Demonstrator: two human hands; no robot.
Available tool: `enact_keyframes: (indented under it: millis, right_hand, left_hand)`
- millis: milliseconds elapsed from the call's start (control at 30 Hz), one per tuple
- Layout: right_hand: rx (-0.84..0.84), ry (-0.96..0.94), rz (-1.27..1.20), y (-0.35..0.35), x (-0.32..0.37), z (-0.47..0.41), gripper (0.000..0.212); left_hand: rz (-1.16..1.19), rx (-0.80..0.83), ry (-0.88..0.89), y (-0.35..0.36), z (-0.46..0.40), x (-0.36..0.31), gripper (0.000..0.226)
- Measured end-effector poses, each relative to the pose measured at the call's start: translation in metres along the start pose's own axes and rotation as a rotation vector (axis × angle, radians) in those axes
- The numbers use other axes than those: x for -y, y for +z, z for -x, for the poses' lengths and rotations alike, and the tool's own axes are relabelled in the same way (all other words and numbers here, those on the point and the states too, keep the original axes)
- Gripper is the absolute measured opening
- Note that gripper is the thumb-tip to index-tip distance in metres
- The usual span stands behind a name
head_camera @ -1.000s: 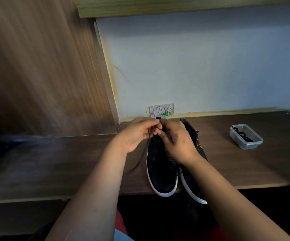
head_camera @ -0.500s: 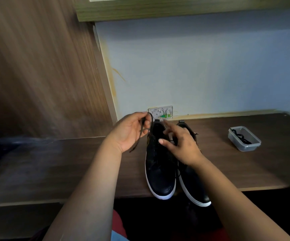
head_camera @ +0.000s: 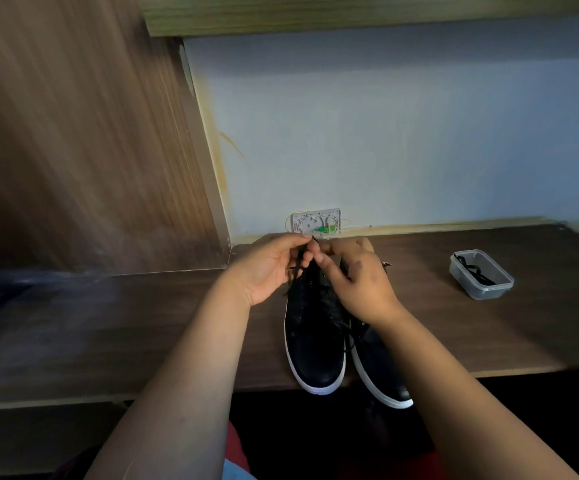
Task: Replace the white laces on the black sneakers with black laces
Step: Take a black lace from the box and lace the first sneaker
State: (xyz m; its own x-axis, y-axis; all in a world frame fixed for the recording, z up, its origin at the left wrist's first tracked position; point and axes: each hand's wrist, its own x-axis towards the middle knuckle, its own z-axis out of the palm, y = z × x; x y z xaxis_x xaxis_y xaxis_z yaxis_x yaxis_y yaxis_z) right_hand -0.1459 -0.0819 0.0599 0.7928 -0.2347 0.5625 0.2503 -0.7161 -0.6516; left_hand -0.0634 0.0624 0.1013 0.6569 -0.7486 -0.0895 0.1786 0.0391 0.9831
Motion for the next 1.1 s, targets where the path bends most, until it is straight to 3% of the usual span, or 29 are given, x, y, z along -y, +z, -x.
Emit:
enact_keyframes:
  millis: [133,267,333,433,533,767,867,1100]
  right_hand:
    - [-0.033,0.042,0.224,0.002,-0.018,0.002,0.018]
    - [0.265,0.258,0.553,-0.011,-0.04,0.004,0.021]
    - [0.318,0.228,0.455,-0.016,-0.041,0.002,0.024]
    - [0.131,-0.028,0.111,-0.017,-0.016,0.0,0.046]
    - [0.085,-0.132,-0.063,-0.015,0.007,-0.001,0.046]
    - [0.119,0.09,-0.444,-0.009,-0.006,0.002,0.041]
    - [0.177,0.111,-0.583,-0.005,-0.012,0.003,0.02]
    - [-0.009,0.254,-0.551,0.002,-0.029,0.007,0.006]
  left_hand:
    - [0.033,-0.012,-0.025,0.001,0.0,-0.001,0.034]
    - [0.15,-0.056,-0.011,-0.008,0.0,-0.004,0.031]
    - [0.134,-0.081,-0.009,-0.009,0.0,-0.004,0.029]
    - [-0.072,-0.128,-0.019,-0.002,-0.004,0.002,0.034]
    - [-0.158,-0.183,-0.005,0.01,-0.007,0.007,0.039]
    - [-0.178,-0.245,-0.024,0.017,-0.013,0.017,0.038]
    - [-0.159,-0.258,-0.014,0.022,-0.015,0.021,0.037]
    - [-0.165,-0.446,-0.018,0.03,-0.029,0.031,0.056]
